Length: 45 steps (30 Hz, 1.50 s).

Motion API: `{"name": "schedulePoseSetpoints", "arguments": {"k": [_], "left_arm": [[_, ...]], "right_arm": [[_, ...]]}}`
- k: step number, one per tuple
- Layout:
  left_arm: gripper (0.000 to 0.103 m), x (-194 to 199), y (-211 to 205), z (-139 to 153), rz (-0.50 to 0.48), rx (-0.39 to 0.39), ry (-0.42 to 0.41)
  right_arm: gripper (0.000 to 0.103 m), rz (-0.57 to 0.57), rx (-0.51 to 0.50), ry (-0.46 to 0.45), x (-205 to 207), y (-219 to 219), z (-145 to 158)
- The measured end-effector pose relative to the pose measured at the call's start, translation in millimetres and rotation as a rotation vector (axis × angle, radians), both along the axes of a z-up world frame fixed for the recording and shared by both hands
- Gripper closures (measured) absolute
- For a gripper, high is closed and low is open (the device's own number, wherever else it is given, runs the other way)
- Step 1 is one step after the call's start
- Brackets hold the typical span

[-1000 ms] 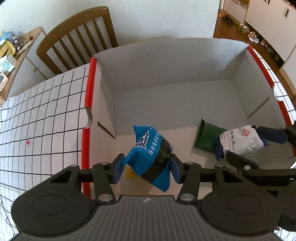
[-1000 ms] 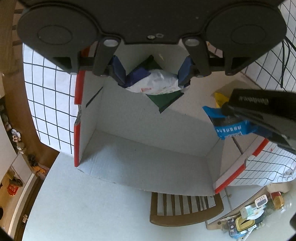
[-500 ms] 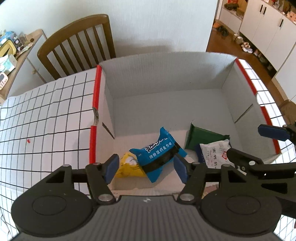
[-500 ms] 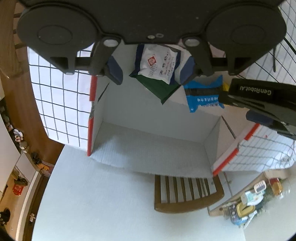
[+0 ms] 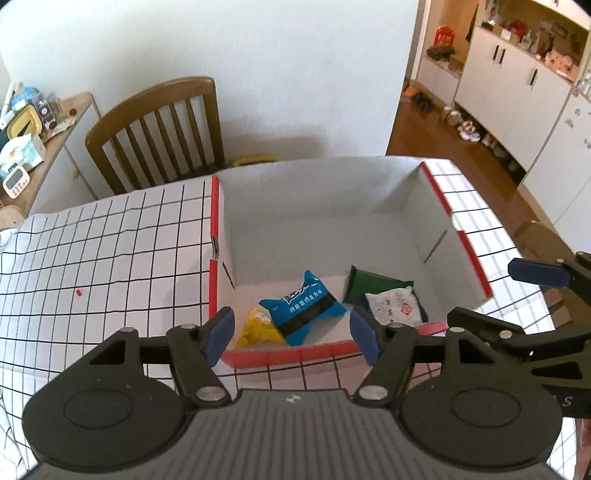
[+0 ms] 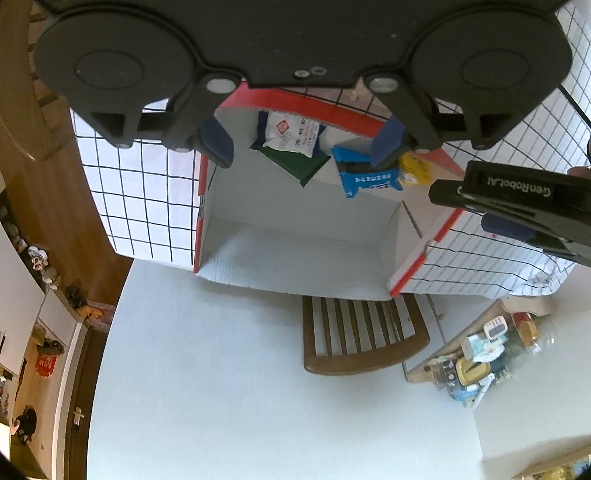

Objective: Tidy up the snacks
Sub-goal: 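Withdraw both tools from the box back to the snack pile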

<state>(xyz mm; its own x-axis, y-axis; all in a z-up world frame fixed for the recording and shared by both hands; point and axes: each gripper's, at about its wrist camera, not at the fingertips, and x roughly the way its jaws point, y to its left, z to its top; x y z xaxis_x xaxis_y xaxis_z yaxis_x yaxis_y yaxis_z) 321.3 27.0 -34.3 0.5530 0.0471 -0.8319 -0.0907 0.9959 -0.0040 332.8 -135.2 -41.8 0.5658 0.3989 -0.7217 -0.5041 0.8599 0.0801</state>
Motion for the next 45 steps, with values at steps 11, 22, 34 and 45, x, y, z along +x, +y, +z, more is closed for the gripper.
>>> {"name": "schedulePoseSetpoints", "arguments": {"k": [11, 22, 34, 45], "left_arm": [[0.034, -59, -4, 30, -0.048, -0.029, -0.086], [0.028, -125, -7, 39, -0.087, -0.068, -0.154], [0.011, -169, 10, 17, -0.052, -0.140, -0.172], [0.004, -176, 15, -35, -0.043, -0.061, -0.115]], "right_arm": [[0.012, 0.004, 0.092, -0.056, -52, -11, 26], [0.004, 0.015, 0.157, -0.093, -109, -22, 36], [0.000, 0.026, 0.169, -0.122, -159, -20, 20], [0.001, 0.007, 0.167, -0.060, -180, -15, -23]]}}
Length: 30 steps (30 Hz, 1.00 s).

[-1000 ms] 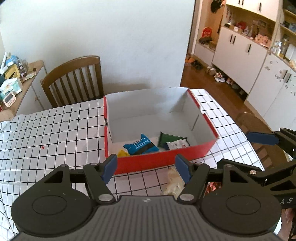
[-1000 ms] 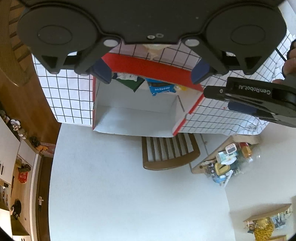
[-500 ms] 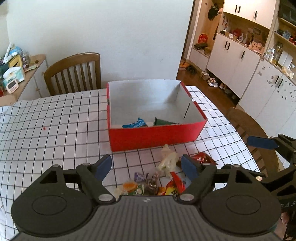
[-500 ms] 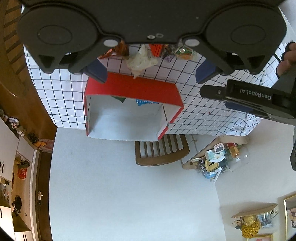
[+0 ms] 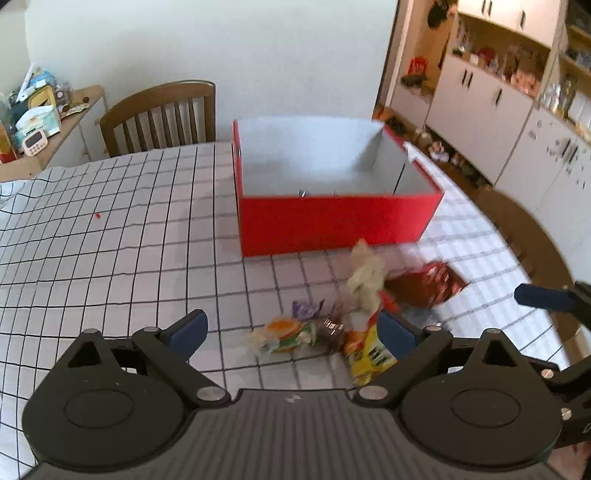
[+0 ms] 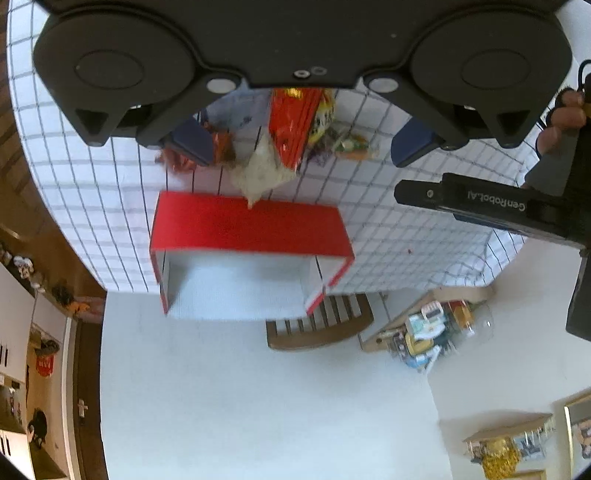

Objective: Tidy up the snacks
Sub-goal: 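Withdraw both tools from the box back to the snack pile, then grasp the red chip bag with the right tool while the left tool grasps a small snack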

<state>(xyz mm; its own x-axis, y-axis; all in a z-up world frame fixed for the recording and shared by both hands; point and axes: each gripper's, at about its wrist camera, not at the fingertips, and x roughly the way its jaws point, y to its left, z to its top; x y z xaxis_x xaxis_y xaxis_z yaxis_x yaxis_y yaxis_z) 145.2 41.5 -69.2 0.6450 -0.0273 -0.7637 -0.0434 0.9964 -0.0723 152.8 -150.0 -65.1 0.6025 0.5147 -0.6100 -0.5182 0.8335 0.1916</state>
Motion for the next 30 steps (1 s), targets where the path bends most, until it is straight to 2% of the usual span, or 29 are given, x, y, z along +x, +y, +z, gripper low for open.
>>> {"name": "schedulePoseSetpoints", "arguments": {"k": [5, 10, 12, 17, 25, 30], "left_arm": [[0.004, 1, 0, -28, -0.038, 0.067, 0.013], [0.004, 13, 7, -54, -0.028, 0.061, 0.072], [0.004, 21, 13, -65, -0.020, 0.026, 0.111], [0.004, 40, 35, -83, 0.049, -0.130, 0.194], [0.005, 67, 51, -102, 0.185, -0.251, 0.270], [0.005, 77, 54, -115, 0.225, -0.314, 0.307]], "right_arm": [[0.002, -0.005, -0.028, 0.057, 1, 7, -25], [0.003, -0.009, -0.042, 0.106, 6, 14, -41], [0.005, -0.003, -0.047, 0.122, 8, 17, -48], [0.007, 0.031, -0.087, 0.136, 13, 28, -59], [0.011, 0.060, -0.110, 0.155, 27, 39, -67], [0.014, 0.077, -0.137, 0.174, 34, 48, -76]]}}
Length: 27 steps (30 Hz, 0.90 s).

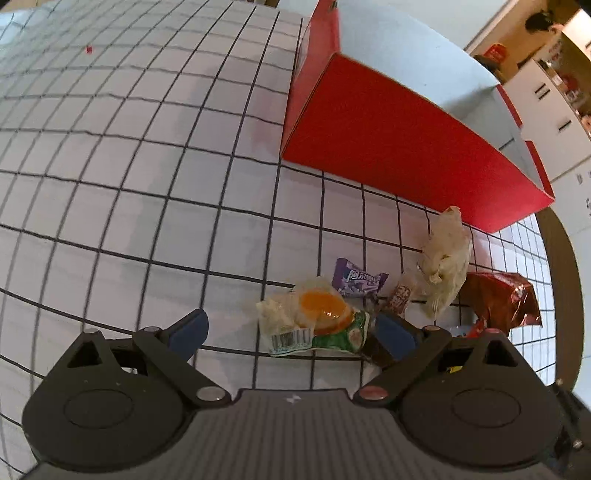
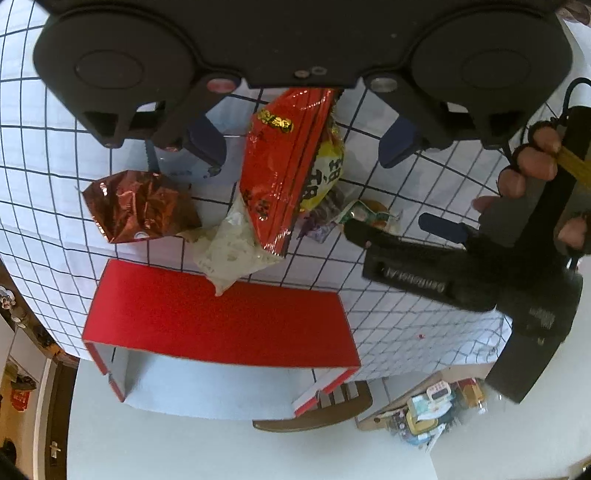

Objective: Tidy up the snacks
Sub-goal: 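Grasp the red chip bag with the right tool while the left tool grasps a small snack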

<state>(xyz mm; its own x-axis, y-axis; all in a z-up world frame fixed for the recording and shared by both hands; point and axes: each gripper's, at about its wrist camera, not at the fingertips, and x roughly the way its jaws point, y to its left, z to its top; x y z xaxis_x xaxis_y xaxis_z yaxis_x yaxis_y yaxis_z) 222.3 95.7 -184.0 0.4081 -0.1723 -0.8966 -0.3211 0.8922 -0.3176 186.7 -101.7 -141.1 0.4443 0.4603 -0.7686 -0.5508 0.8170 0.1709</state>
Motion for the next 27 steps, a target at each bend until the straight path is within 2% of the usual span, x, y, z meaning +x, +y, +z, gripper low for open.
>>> {"name": "schedulePoseSetpoints", "arguments": {"k": [5, 7, 9, 13, 15, 22, 27], "left_arm": [[0.011, 7, -1, -2, 0.016, -0.017, 0.006], [0.017, 8, -2, -2, 0.015, -0.011, 0.004], [0.029, 8, -3, 0, 0.010, -0.009, 0.003], [0.038, 5, -6, 0, -0.004, -0.017, 0.003], [0.045, 4, -8, 1, -0.010, -0.015, 0.000], [0.052, -1, -7, 3, -0.001, -0.013, -0.010], [0.059, -9, -4, 7, 0.015, -0.011, -0.023]], "right_arm": [[0.018, 0.006, -0.023, 0.017, 1, 6, -8], [0.021, 0.004, -0.035, 0.017, 2, 8, -11], [0.025, 0.001, -0.037, 0.021, 2, 9, -14], [0.029, -0.009, -0.059, 0.027, 2, 11, -18], [0.034, -0.011, -0.060, 0.034, 2, 12, -19], [0.049, -0.037, -0.046, 0.031, -1, 9, -18], [0.055, -0.061, -0.012, 0.035, -3, 3, -15]]}}
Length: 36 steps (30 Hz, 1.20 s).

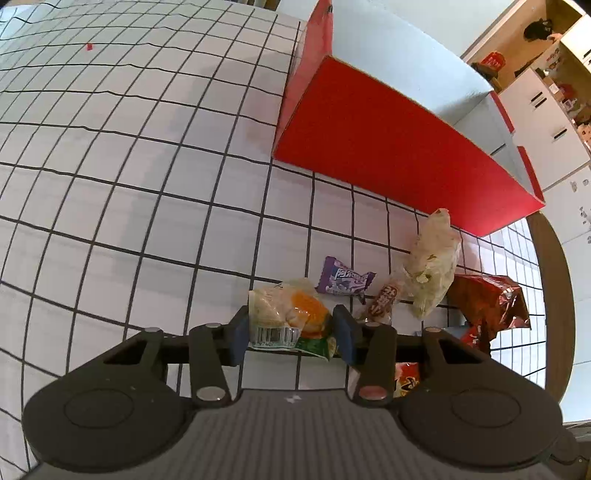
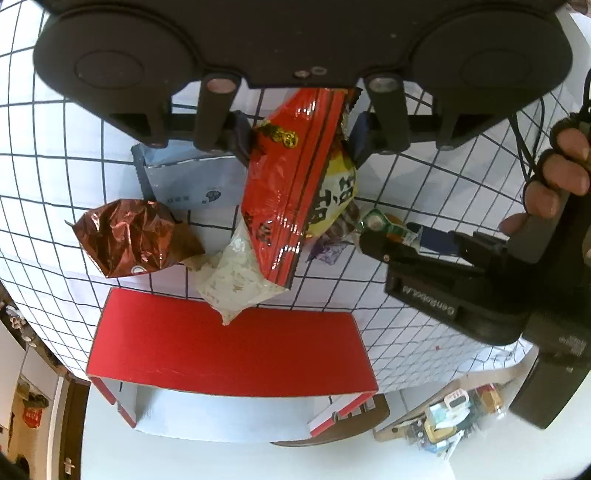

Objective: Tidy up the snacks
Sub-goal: 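Grasp the red chip bag with the right tool while the left tool grasps a small snack, then carry both packets into the red box and open both tools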

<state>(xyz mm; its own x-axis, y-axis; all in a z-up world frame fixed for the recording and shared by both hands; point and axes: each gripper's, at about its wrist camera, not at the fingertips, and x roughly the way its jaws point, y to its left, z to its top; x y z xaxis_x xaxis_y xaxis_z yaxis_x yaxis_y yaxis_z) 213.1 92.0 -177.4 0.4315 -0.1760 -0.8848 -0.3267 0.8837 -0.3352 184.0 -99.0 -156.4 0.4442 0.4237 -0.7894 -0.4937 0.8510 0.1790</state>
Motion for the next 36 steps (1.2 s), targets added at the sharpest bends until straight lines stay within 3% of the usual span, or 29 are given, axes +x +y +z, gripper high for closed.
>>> {"name": "schedulePoseSetpoints", "arguments": {"k": [5, 10, 23, 36], "left_arm": [[0.063, -11, 2, 6, 0.005, 0.018, -0.014], [0.073, -26, 1, 20, 0.008, 0.035, -0.046], [0.074, -54, -3, 46, -0.025, 0.047, -0.059], [0.074, -46, -16, 115, -0.068, 0.037, -0.197]], "right_arm": [[0.058, -0.004, 0.013, -0.020, -7, -3, 7], [0.060, -0.010, 0.044, -0.038, -16, -7, 17], [0.061, -0.006, 0.083, -0.071, -35, -25, 45], [0.061, -0.008, 0.129, -0.168, -10, -42, 103]]}}
